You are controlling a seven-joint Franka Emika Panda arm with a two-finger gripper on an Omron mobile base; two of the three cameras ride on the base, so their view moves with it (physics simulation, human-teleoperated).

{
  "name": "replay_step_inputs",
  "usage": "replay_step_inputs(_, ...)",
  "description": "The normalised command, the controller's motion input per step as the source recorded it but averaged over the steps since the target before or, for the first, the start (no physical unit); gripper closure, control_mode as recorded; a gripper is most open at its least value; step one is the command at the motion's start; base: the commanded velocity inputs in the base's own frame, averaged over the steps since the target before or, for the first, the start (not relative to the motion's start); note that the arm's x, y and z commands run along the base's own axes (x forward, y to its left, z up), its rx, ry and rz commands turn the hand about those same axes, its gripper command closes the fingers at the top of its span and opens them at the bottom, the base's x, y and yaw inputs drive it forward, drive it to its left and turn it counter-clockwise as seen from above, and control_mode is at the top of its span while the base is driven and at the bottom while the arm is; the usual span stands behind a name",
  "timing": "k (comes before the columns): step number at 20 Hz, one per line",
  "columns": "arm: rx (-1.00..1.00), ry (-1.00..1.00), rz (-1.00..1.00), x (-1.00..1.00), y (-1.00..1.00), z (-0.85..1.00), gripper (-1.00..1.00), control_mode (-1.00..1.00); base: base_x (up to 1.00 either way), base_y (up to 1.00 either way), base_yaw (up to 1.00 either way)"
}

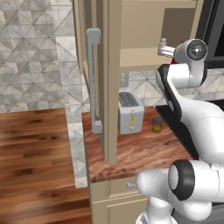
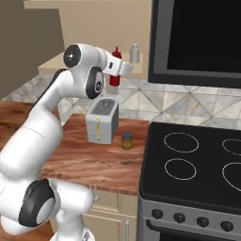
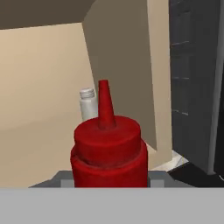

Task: Collect the turmeric, ketchup, and shaker from the cabinet and place them next to the stove.

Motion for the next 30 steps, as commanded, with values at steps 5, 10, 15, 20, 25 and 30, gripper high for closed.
replay_step_inputs(5,-0.02,0.01,0.13,-0.44,-0.32,-0.48,1.0,-1.0,0.0,0.0,0.0)
replay_step_inputs(10,-0.06,0.05,0.32,-0.32,-0.31,-0.82,1.0,-1.0,0.0,0.0,0.0)
replay_step_inputs(15,-0.1,0.05,0.41,-0.25,-0.32,-0.89,1.0,-1.0,0.0,0.0,0.0)
replay_step_inputs(20,-0.1,0.04,0.42,-0.09,-0.2,-0.81,1.0,-1.0,0.0,0.0,0.0)
replay_step_inputs(25,-0.05,0.0,0.39,0.0,-0.04,-0.76,1.0,-1.0,0.0,0.0,0.0)
replay_step_inputs(30,0.0,0.0,0.34,0.0,0.0,-0.65,1.0,-1.0,0.0,0.0,0.0)
